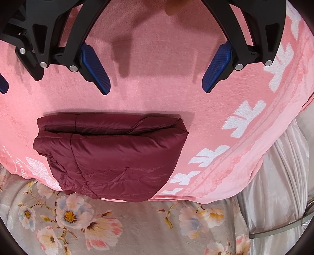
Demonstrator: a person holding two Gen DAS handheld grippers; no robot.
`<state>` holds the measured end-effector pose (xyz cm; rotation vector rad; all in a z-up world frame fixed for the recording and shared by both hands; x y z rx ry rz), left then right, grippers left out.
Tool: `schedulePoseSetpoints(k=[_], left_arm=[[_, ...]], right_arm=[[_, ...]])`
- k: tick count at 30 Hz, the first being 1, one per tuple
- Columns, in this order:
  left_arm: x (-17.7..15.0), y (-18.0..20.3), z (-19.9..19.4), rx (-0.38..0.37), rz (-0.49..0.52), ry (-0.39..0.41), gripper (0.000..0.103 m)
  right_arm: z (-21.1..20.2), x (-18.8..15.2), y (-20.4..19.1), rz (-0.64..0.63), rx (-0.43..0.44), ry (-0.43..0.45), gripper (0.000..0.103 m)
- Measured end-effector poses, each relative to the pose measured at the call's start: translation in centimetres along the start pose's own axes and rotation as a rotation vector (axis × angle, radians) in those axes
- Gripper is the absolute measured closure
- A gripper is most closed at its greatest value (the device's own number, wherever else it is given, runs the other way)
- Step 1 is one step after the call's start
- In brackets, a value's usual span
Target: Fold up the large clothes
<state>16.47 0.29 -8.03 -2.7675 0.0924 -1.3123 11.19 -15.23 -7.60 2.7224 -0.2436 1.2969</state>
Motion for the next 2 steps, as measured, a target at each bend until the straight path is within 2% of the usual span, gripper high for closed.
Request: schedulePoseSetpoints(k=[2], left_arm=[[0.00, -0.06, 0.05, 0.000, 0.000, -0.001, 0.011]], right_arm=[[-0.07, -0.04, -0.10, -0.002, -0.004, 0.003, 0.017]])
Point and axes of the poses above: each gripper's, at about its wrist camera, not at the fingertips, and z roughly the way its jaws point, y to its right, x to its top, the point moved 2 cm from there along z, roughly the way its jaws point, and after that the axes turned 4 degrees about y, right-handed, at the moved point
